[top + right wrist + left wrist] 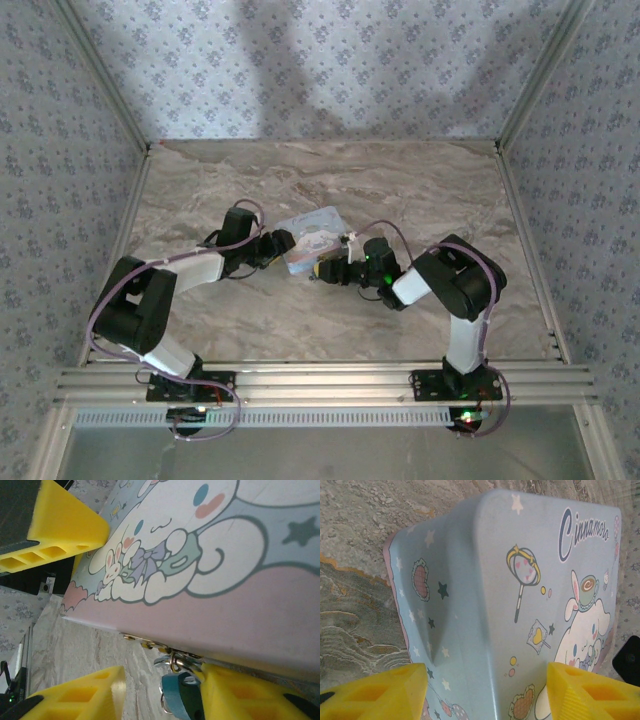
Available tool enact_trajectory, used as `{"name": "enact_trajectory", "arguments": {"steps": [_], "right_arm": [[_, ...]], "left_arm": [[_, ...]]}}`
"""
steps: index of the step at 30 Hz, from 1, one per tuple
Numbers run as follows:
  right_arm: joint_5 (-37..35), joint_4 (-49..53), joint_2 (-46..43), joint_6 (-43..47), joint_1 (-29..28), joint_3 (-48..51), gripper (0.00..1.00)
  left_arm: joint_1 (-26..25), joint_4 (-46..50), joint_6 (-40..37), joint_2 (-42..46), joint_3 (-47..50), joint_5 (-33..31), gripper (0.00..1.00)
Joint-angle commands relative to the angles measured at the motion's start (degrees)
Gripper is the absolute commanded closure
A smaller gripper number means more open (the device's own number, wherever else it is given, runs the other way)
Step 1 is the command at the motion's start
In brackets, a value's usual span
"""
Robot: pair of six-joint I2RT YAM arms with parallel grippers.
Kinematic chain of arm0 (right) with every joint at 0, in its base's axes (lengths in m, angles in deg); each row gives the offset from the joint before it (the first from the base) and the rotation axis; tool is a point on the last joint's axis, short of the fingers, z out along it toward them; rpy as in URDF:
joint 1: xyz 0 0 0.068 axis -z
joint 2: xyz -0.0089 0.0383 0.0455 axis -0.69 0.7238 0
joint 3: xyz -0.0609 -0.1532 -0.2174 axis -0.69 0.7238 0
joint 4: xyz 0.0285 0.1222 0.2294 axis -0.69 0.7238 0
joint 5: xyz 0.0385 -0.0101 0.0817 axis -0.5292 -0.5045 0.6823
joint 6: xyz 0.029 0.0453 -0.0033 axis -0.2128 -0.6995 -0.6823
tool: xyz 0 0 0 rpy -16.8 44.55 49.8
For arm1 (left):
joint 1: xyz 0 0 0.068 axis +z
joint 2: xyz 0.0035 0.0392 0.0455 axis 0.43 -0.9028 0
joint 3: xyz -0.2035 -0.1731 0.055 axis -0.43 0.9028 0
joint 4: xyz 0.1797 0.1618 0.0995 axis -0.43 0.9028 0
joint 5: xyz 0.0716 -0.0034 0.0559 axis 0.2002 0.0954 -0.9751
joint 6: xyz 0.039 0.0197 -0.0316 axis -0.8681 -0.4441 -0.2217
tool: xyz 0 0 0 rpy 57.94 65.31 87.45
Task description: Unlock a padlock with a key
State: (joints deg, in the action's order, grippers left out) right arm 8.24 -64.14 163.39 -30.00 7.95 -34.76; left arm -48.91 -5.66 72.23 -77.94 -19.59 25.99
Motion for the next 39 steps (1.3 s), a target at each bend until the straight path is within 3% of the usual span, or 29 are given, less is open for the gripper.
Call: {"name": "enact_trajectory", "arguments": {"steps": [1, 26, 39], "right_arm": [[0.33, -0.68, 1.02, 0.18, -0.27, -0.64, 0.59], [-2.34, -1.49, 1.66, -2.39, 0.52, -0.23, 0.94], [-4.28, -3.90, -1.15, -4.81, 2.61, 2.99, 0.99]], "left_arm": [[-1.01, 7.07, -0.48, -0.99, 2.07, -1.71, 0.38], [-1.32, 7.15, -0.31, -0.91, 2.32, -2.09, 0.38], [-1.34, 7.02, -0.49, -1.43, 2.87, -2.39, 0.38]]}}
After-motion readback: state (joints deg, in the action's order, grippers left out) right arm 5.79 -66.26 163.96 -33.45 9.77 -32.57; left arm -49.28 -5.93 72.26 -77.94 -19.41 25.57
